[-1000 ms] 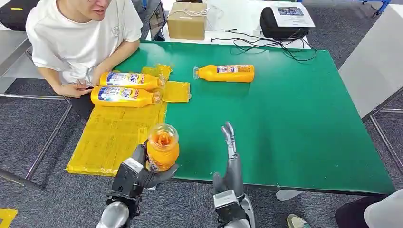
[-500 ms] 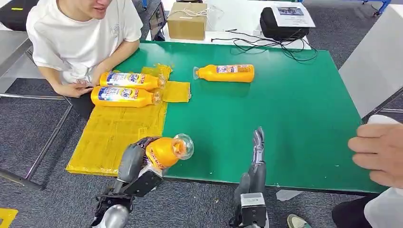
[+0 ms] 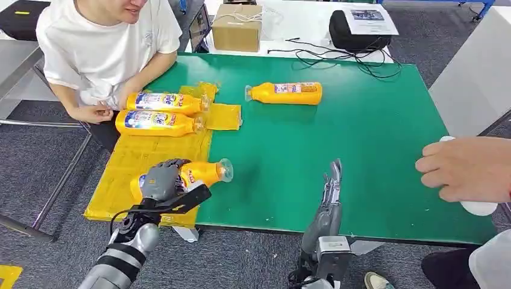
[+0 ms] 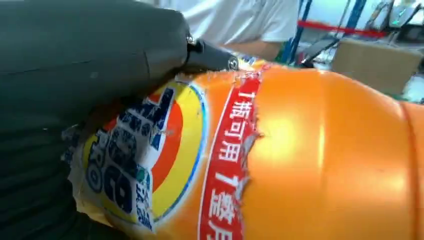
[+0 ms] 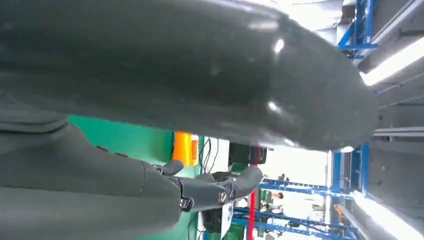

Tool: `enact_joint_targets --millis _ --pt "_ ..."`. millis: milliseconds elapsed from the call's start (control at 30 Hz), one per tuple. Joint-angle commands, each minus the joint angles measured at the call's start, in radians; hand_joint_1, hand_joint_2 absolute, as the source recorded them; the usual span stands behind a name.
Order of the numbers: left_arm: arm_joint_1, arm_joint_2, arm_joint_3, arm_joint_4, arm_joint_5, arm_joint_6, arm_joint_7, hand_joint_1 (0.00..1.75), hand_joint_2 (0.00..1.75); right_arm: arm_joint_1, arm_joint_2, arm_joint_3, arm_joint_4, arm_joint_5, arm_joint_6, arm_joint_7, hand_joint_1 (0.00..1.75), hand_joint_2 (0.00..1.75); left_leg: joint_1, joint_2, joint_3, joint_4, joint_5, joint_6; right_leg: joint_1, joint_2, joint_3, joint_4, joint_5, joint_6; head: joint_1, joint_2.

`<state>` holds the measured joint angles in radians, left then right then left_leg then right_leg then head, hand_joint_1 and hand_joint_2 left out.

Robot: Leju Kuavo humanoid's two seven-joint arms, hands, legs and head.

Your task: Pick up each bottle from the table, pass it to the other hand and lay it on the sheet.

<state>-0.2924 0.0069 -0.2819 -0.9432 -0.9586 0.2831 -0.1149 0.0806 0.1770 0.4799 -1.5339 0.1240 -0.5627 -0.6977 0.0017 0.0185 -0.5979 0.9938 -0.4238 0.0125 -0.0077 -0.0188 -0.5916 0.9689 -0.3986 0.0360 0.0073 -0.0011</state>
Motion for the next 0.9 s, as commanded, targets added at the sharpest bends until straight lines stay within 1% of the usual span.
enact_joint_targets --millis 33,67,200,233,267,300,333,367,400,500,633,667,733,833,900 --pt "-0.083 0.01 0.041 0.277 0.011 -0.025 0.009 1.75 1.75 -0.029 -0.006 0.021 0.058 -0.009 0.013 0.0 0.0 0.0 0.0 0.002 0.006 -0.002 -0.001 -0.001 0.0 0.004 0.004 -0.001 0.0 -0.001 -0.001 0.0" --pt "-0.096 0.005 0.045 0.302 0.012 -0.04 0.014 1.75 1.75 -0.029 -0.008 0.026 0.068 -0.005 0.018 0.0 0.0 0.0 0.0 0.002 0.007 -0.002 -0.001 -0.002 0.0 0.005 0.005 -0.001 0.0 -0.002 -0.001 0.0" --pt "-0.145 0.012 0.032 0.385 -0.01 -0.081 0.024 1.75 1.75 -0.035 -0.007 0.017 0.072 -0.018 0.031 0.0 0.0 0.0 0.0 0.001 0.008 -0.002 -0.001 -0.001 0.0 0.002 0.006 0.0 0.0 -0.001 -0.001 0.0" --pt "-0.149 0.012 0.031 0.389 -0.009 -0.088 0.021 1.75 1.75 -0.036 -0.007 0.016 0.074 -0.021 0.035 0.0 0.0 0.0 0.0 0.001 0.009 -0.002 0.0 -0.002 0.0 0.004 0.006 0.0 0.0 -0.002 -0.001 0.0" --pt "-0.156 0.01 0.031 0.401 -0.004 -0.107 0.015 1.68 1.75 -0.037 -0.006 0.014 0.077 -0.023 0.046 0.0 0.0 0.0 0.0 0.001 0.009 -0.002 0.0 -0.002 0.0 0.003 0.006 0.0 0.0 -0.002 -0.001 0.0" --pt "-0.16 0.011 0.021 0.407 -0.008 -0.124 0.005 1.06 1.75 -0.039 -0.003 0.014 0.082 -0.022 0.051 0.0 0.0 0.0 0.0 0.002 0.009 -0.002 0.0 -0.002 0.0 0.005 0.007 0.0 0.001 -0.002 -0.001 0.0" --pt "-0.159 0.012 0.019 0.408 -0.006 -0.138 -0.001 0.38 1.75 -0.04 -0.003 0.014 0.083 -0.022 0.055 0.0 0.0 0.0 0.001 0.002 0.009 -0.002 0.0 -0.002 0.0 0.004 0.008 0.0 0.001 -0.002 -0.001 0.0" --pt "-0.155 0.011 0.02 0.409 0.005 -0.161 -0.012 0.05 1.75 -0.042 -0.001 0.013 0.084 -0.024 0.06 0.0 0.0 0.0 0.0 0.001 0.01 -0.002 0.0 -0.002 0.0 0.003 0.009 0.0 0.0 -0.002 -0.001 0.0" --pt "-0.144 0.012 0.029 0.403 0.036 -0.207 -0.034 0.0 1.75 -0.043 0.0 0.012 0.084 -0.026 0.066 0.0 0.0 0.0 0.001 0.002 0.01 -0.003 0.0 -0.003 0.001 0.005 0.009 0.0 0.001 -0.003 -0.001 0.0" --pt "-0.144 0.012 0.029 0.403 0.036 -0.207 -0.034 0.0 1.75 -0.043 0.0 0.012 0.084 -0.026 0.066 0.0 0.0 0.0 0.0 0.004 0.011 -0.002 0.001 -0.005 0.0 0.005 0.009 0.001 0.001 -0.004 -0.001 0.0" --pt "-0.115 0.018 0.037 0.362 0.074 -0.234 -0.063 0.0 1.75 -0.048 0.002 0.01 0.091 -0.023 0.077 0.0 0.0 0.0 0.0 0.004 0.014 -0.003 0.001 -0.005 0.0 0.005 0.009 0.002 0.001 -0.004 -0.001 0.0" --pt "-0.107 0.016 0.031 0.339 0.079 -0.229 -0.085 0.0 1.75 -0.049 0.003 0.01 0.094 -0.021 0.079 0.0 0.0 0.0 0.001 0.004 0.014 -0.003 0.0 -0.006 0.0 0.007 0.01 0.001 0.001 -0.005 0.0 0.0" --pt "-0.072 0.004 0.023 0.241 0.126 -0.25 -0.13 0.0 1.75 -0.046 0.002 0.011 0.094 -0.018 0.081 0.0 0.0 0.0 0.0 0.003 0.014 -0.003 0.001 -0.005 0.0 0.005 0.01 0.002 0.0 -0.004 -0.001 0.0" --pt "-0.072 0.004 0.023 0.241 0.126 -0.25 -0.13 0.0 1.75 -0.046 0.002 0.011 0.094 -0.018 0.081 0.0 0.0 0.0 0.0 0.002 0.013 -0.002 0.001 -0.005 0.0 0.004 0.01 0.002 0.0 -0.003 -0.001 0.0" --pt "-0.022 -0.009 0.002 0.102 0.205 -0.295 -0.153 0.0 1.75 -0.046 0.001 0.009 0.093 -0.016 0.075 0.0 0.0 0.0 0.0 0.002 0.013 -0.002 0.001 -0.005 0.0 0.004 0.01 0.002 0.0 -0.003 -0.001 0.0"
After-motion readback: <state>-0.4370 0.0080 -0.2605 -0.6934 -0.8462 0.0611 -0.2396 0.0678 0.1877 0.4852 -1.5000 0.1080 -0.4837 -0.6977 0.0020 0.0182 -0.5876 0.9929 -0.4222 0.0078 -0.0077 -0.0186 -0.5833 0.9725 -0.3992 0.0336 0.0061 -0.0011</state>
